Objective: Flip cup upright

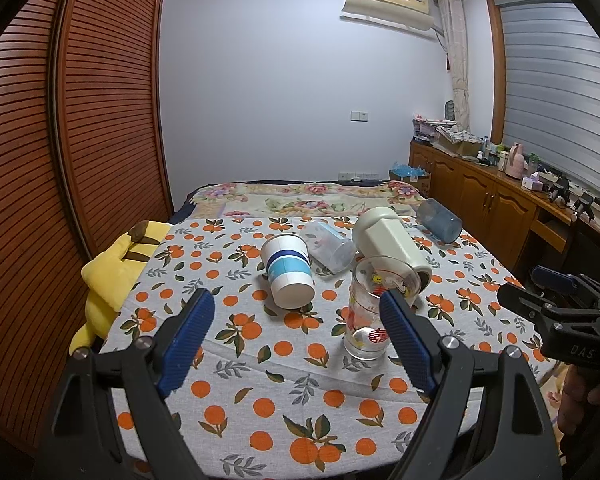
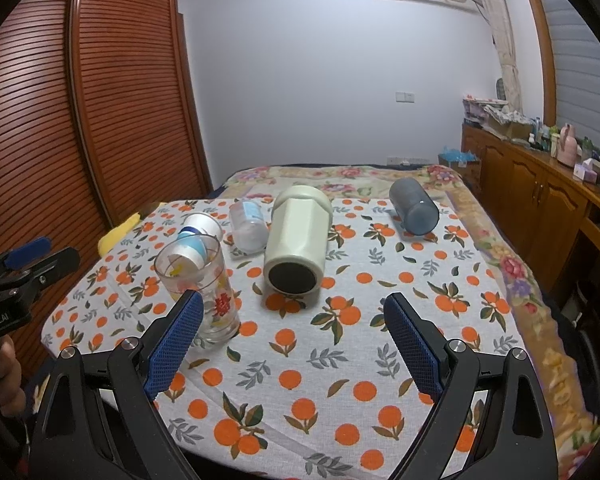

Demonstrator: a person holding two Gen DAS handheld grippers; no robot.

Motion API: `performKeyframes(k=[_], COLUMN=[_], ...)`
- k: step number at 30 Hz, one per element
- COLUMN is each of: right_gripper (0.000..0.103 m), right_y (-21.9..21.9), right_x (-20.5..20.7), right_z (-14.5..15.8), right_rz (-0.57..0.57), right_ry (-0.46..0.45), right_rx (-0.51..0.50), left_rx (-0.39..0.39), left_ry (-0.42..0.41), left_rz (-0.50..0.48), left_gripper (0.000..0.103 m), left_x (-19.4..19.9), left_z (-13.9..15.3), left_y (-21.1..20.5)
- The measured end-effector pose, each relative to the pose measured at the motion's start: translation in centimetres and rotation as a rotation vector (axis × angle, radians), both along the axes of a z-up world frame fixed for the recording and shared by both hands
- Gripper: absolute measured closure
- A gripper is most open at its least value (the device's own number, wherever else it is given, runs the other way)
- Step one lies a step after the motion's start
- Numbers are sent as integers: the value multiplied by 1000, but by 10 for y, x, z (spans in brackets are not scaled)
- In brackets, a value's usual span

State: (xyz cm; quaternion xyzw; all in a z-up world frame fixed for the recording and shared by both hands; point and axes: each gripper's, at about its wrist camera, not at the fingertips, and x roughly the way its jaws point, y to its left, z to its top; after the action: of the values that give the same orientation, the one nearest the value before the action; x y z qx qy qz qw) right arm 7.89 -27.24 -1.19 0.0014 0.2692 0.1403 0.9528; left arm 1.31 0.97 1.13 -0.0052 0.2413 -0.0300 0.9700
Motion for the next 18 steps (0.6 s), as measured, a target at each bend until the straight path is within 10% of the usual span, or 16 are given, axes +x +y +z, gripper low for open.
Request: performKeyframes(k=[18], right_gripper=[10], right_y=[-1], right_x=[0], right_z=[0], right_rz=[-1], right_ry=[-2], right_rx=[2], left_rx=[-1], left_ry=[-2], left_rz=[-2], left_gripper=[18], left_x=[-1], left_z=[2], left_y=[0])
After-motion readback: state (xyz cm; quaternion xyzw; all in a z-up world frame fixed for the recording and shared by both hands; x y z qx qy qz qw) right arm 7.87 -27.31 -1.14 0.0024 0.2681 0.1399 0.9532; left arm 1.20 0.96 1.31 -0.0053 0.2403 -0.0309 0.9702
